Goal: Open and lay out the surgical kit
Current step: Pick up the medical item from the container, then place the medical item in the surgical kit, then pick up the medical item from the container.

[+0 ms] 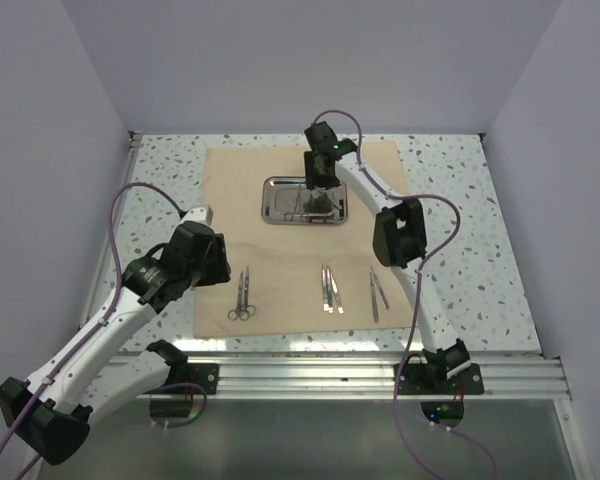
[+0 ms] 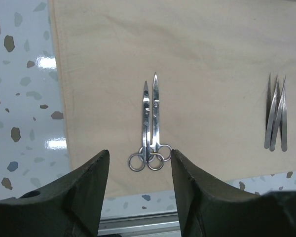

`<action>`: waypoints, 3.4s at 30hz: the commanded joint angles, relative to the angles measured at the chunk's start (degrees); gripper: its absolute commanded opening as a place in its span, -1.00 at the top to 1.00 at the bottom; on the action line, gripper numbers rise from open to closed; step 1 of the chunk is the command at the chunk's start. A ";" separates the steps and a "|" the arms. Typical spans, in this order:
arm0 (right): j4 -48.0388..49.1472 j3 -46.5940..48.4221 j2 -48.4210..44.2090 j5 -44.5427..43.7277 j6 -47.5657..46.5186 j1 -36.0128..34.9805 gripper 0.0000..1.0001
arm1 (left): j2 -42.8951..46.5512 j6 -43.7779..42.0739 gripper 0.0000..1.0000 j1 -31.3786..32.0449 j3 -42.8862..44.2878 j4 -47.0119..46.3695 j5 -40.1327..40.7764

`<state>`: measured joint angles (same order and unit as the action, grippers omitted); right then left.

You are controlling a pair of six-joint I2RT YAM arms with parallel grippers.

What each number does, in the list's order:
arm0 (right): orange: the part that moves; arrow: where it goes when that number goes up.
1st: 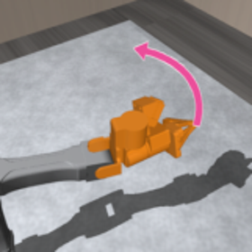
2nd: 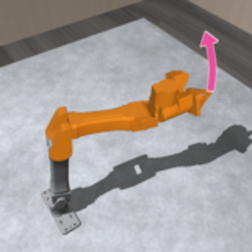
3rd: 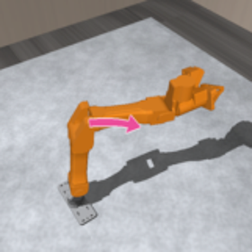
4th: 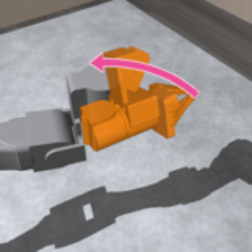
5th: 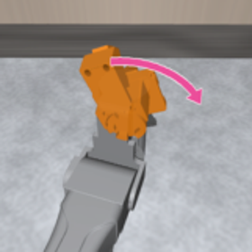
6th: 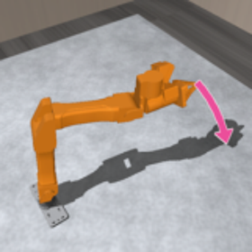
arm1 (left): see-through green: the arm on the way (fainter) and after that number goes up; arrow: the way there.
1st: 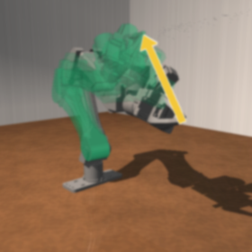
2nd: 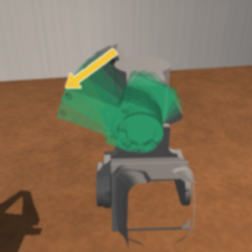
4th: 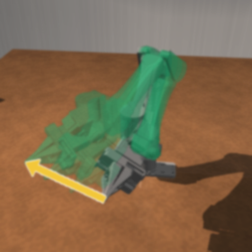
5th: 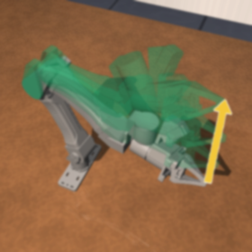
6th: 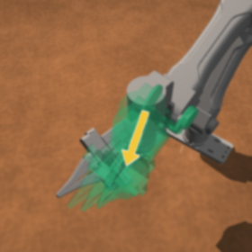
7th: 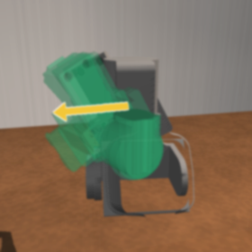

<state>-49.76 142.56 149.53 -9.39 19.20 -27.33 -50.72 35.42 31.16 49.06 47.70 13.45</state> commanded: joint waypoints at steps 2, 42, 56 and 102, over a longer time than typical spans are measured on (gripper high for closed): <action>2.65 4.74 1.72 -0.54 -1.71 -0.44 0.02 | 0.71 0.44 -0.13 0.04 -0.54 1.87 1.05; 0.18 1.06 3.24 -8.45 -1.80 -2.46 1.00 | -0.17 -2.90 -0.18 0.04 -0.19 2.75 1.66; 4.40 -6.32 -16.89 -11.35 -3.29 -1.76 1.00 | 1.32 -2.55 -0.17 0.04 -0.63 2.13 1.49; -1.82 -86.75 -90.29 -5.11 8.75 -2.55 -0.97 | -89.99 -12.65 -0.13 -0.75 79.88 -14.39 1.93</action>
<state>-45.15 53.25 62.35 -12.75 26.63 -29.67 -139.44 22.96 30.81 126.06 34.00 14.00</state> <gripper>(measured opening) 0.984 0.568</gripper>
